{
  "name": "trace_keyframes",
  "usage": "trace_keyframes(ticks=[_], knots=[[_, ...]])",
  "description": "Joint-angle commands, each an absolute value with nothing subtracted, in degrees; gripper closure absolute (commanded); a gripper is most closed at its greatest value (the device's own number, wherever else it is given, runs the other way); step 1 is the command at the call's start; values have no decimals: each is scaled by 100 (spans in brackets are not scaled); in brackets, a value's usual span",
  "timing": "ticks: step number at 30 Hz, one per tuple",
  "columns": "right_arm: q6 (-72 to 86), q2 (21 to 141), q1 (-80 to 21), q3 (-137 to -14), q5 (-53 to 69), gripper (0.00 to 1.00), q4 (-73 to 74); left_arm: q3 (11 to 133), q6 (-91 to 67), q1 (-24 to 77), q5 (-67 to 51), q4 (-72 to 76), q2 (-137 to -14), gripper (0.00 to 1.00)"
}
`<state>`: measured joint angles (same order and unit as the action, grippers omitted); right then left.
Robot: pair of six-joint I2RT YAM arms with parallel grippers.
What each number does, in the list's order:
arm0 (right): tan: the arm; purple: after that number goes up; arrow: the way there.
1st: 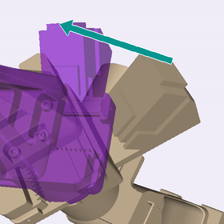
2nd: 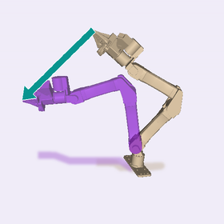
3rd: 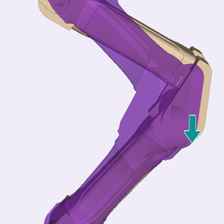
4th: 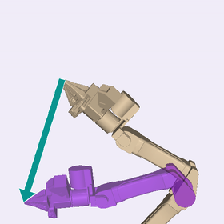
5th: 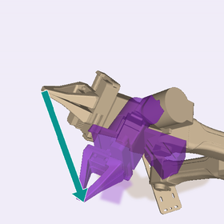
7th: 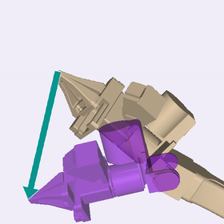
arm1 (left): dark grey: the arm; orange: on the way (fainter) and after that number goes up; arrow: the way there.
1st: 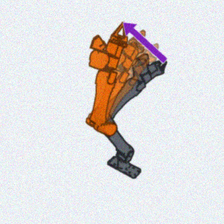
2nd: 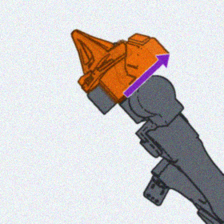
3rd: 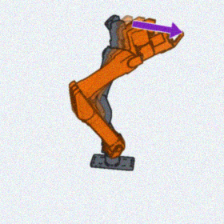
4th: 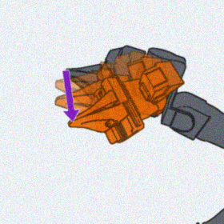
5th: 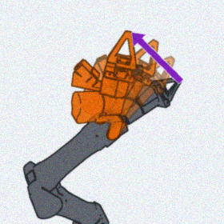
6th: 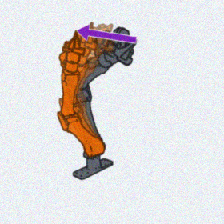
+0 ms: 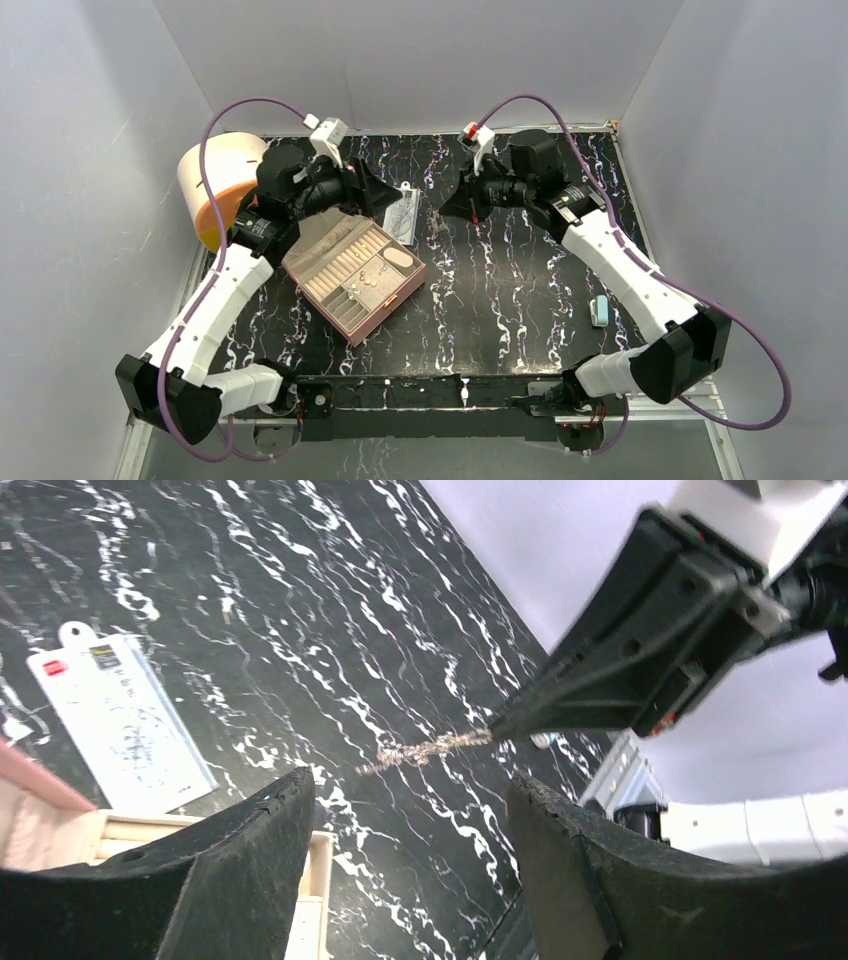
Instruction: Organize the mixed jewelry
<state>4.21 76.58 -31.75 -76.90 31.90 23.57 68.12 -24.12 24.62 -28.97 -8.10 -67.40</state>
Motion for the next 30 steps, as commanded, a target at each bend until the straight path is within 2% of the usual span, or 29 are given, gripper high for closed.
trace_keyframes(ticks=[1,10,20,25,30], knots=[[297,7954,-3265,-8129,3558,100,1786,7054,-2609,2003,-3199,-561,-6853,32],[57,8738,-3388,-8732,3967,100,1711,6701,-2996,958,-4514,690,-6923,33],[-475,9377,-3595,-9620,4323,100,2121,6274,-1793,836,-4852,398,-6534,34],[-611,9660,-3748,-9960,4304,100,2175,6108,-2089,826,-3916,281,-6349,44],[-786,9905,-4016,-10112,4165,100,2164,6146,-2009,826,-2463,-440,-5947,42]])
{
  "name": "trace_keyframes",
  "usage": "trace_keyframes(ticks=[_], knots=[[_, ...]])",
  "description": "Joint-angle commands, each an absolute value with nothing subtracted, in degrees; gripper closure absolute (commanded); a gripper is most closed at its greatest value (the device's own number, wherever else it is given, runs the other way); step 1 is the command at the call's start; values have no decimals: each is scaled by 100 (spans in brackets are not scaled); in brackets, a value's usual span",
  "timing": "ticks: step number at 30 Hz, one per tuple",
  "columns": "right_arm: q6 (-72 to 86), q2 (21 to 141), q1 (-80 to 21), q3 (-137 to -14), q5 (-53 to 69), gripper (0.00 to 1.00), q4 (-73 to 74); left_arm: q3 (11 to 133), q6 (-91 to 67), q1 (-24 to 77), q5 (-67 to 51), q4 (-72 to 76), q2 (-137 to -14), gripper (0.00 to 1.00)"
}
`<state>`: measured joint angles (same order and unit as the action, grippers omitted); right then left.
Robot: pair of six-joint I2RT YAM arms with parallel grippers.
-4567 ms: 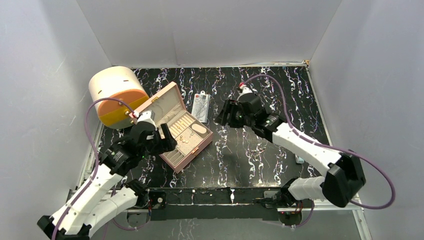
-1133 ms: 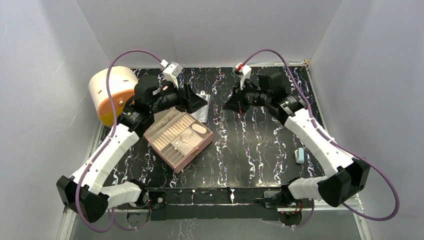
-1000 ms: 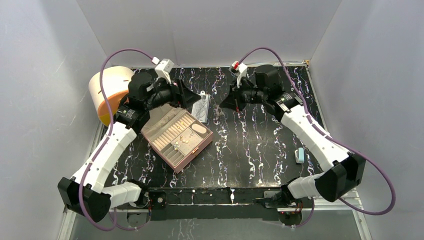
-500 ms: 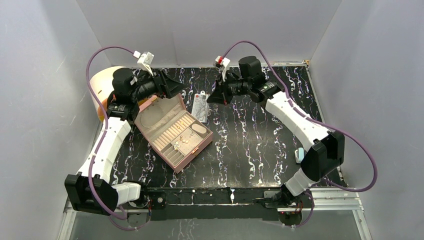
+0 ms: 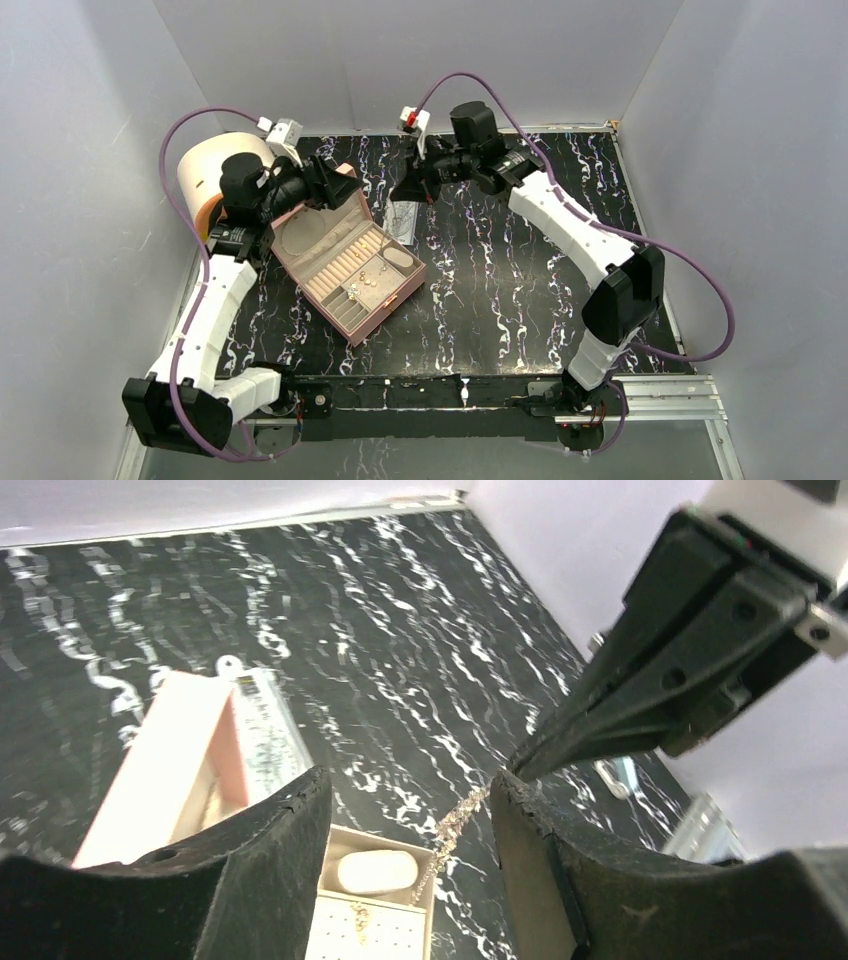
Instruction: Organize the mixed jewelry
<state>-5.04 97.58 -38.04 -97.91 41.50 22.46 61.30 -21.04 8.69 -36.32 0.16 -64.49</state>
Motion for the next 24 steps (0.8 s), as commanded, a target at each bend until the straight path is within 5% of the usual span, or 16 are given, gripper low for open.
trace_keyframes(ticks=[1,10,24], knots=[[-820,9971,-4077,-10142,4137,100,2155,6153,-1970,833,-2303,-598,-5934,42],[-1103,10792,-4565,-10749,3440,100,2081,6349,-2405,876,863,-1740,-5822,33],[-1387,11617,-4965,-11424,2616,100,1457,6228,-2593,879,1822,-1755,-6198,31]])
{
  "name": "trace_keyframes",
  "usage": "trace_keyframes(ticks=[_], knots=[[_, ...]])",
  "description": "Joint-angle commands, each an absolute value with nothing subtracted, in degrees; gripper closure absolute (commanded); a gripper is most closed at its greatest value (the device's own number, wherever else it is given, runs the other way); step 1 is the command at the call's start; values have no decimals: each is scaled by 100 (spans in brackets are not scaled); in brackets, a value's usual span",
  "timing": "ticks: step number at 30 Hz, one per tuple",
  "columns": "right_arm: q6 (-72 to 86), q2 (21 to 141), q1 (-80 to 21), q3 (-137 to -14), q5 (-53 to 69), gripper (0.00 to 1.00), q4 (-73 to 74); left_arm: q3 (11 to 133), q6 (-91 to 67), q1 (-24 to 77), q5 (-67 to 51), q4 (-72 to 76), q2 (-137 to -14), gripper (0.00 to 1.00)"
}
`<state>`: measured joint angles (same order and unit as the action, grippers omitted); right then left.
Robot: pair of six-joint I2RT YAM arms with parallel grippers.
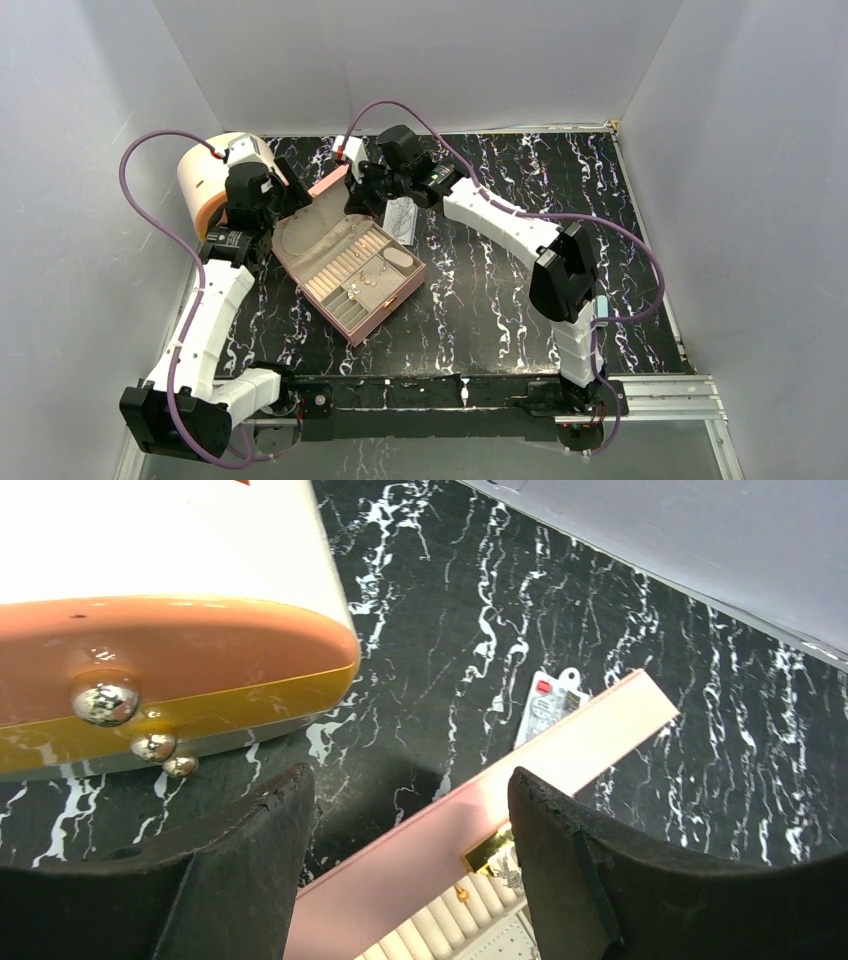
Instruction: Organize the mixed jewelry
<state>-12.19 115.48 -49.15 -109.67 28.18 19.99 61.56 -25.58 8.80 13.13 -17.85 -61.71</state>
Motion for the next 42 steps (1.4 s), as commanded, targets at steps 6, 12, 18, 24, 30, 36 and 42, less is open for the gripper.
trace_keyframes(ticks=[6,12,18,24,30,36,42], knots=[[-1357,11713,-5002,-11445,2505,100,1021,6311,-2477,879,1839,-1765,-6239,31],[-1431,11883,-5070,-11631,2487,100,972,6299,-2418,879,1908,-1763,-6240,30],[-1509,12003,-5138,-11779,2379,100,927,6229,-2375,879,1905,-1679,-6231,30],[-1518,12113,-5185,-11941,2178,100,867,6148,-2336,907,1950,-1593,-6192,29],[-1536,12202,-5232,-11992,1993,100,844,6126,-2255,982,2078,-1589,-6157,29],[-1556,12275,-5246,-11989,1707,100,799,6091,-2233,1010,2117,-1572,-6144,28],[-1487,12109,-5250,-11696,1642,100,485,6089,-2224,1007,2123,-1570,-6152,28]])
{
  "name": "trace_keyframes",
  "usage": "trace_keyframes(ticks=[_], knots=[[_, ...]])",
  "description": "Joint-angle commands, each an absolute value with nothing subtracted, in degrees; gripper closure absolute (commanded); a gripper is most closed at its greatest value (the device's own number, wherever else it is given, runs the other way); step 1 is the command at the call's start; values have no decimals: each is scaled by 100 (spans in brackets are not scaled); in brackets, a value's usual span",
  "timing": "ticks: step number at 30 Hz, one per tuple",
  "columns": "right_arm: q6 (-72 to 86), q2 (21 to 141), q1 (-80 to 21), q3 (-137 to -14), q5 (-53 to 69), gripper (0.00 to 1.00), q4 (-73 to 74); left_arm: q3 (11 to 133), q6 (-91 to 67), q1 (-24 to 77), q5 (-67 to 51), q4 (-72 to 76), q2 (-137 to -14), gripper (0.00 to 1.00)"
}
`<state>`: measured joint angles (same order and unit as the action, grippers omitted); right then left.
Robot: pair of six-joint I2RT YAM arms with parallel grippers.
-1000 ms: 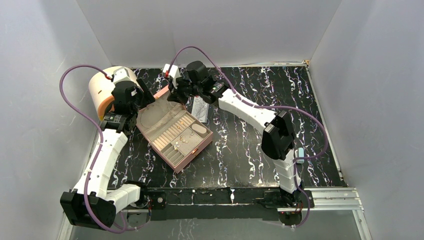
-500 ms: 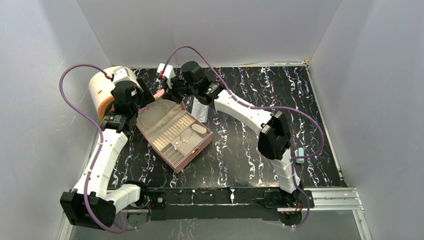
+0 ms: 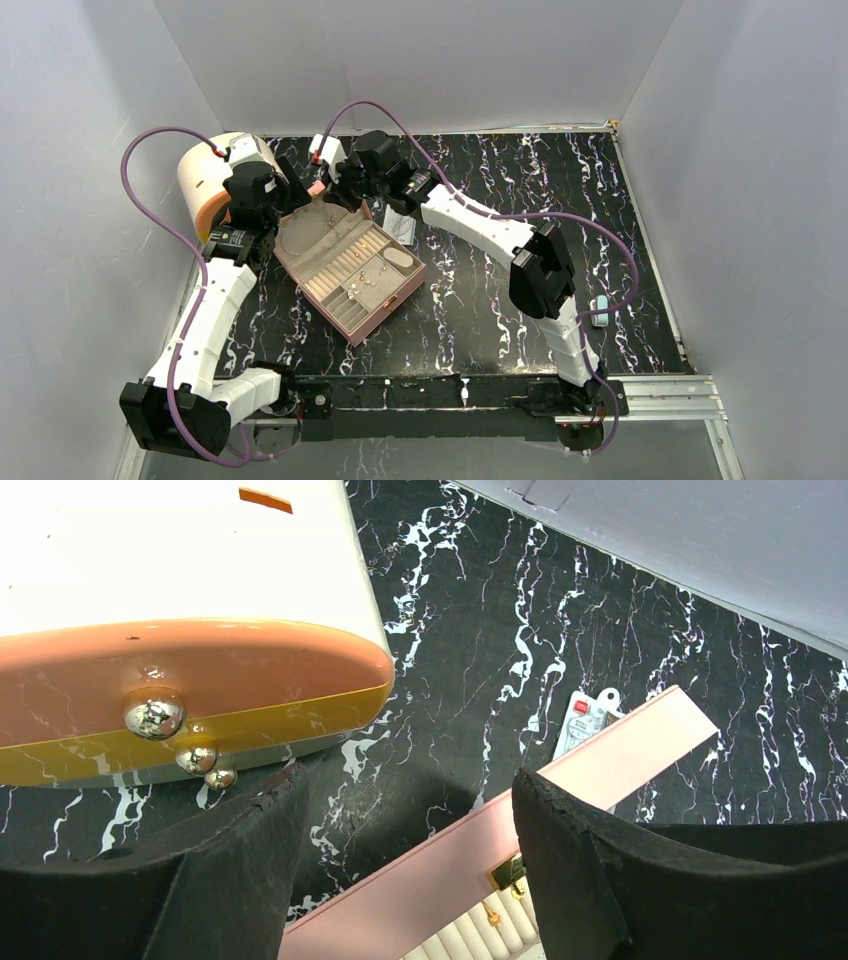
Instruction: Organize the mixed jewelry
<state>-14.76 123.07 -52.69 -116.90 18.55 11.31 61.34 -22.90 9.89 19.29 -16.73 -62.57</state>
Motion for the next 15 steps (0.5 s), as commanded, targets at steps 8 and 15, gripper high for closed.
trace_keyframes(ticks=[8,15], knots=[[-1471,11818,-5251,-11342,1488,100,187,6066,-2239,1011,2118,-1558,-6147,28],[-1441,11602,-5251,-11110,1352,100,82,6065,-2242,1012,2108,-1556,-6152,28]])
